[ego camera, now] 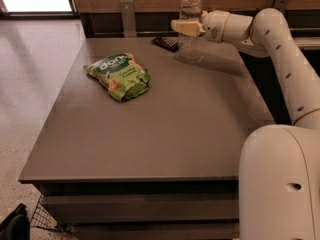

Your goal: Move water bottle near rxbar chocolate

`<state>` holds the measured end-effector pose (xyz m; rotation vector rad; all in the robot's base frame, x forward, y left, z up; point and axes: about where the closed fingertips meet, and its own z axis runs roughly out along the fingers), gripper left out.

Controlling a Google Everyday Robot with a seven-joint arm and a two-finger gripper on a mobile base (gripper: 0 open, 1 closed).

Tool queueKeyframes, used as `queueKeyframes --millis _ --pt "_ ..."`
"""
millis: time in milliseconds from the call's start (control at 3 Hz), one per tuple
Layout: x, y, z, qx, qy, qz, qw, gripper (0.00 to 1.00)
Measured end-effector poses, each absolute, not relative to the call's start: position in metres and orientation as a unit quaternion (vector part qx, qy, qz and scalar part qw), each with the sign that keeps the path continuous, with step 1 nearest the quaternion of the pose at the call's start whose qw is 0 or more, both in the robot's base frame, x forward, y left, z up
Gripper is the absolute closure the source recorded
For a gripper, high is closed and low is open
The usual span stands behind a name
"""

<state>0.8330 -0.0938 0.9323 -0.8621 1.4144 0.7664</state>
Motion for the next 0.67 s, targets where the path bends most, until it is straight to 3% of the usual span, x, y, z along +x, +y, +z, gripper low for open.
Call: queueKeyframes --millis 667 --pt "0.849 -0.12 0.927 -0.357 0.642 0.287 0.615 1.0"
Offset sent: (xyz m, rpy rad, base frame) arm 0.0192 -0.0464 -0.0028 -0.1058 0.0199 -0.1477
